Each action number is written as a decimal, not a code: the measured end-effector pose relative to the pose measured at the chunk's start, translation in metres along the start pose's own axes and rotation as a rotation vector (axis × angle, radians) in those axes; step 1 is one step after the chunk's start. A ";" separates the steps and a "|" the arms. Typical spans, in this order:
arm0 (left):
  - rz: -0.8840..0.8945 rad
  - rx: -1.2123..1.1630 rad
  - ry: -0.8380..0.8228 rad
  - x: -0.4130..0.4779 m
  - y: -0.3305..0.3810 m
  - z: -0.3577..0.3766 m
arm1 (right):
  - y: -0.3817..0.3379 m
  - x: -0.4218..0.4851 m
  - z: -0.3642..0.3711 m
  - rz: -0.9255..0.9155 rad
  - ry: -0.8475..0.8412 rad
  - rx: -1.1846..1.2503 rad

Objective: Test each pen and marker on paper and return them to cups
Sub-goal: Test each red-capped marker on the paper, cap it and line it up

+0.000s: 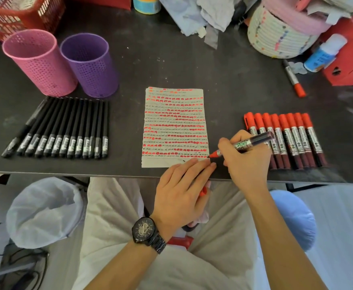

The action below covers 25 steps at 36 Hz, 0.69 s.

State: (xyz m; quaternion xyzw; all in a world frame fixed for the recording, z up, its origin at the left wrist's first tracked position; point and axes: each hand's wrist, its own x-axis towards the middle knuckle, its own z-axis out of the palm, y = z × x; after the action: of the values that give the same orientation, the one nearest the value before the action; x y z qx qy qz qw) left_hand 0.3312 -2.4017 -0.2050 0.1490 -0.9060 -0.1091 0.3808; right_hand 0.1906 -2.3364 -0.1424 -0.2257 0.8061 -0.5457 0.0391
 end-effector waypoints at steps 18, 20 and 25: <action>-0.014 -0.023 -0.020 0.000 0.000 -0.002 | -0.003 0.000 -0.001 0.010 -0.010 -0.016; -0.018 -0.020 -0.025 0.001 0.000 -0.002 | -0.003 0.001 -0.001 0.015 -0.014 -0.005; -0.024 -0.022 -0.053 0.000 0.000 -0.003 | -0.003 0.001 -0.002 0.016 -0.017 0.005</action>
State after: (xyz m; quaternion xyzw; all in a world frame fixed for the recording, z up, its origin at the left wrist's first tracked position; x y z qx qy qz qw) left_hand 0.3332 -2.4017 -0.2027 0.1525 -0.9127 -0.1277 0.3569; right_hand 0.1903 -2.3359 -0.1393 -0.2240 0.8062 -0.5452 0.0507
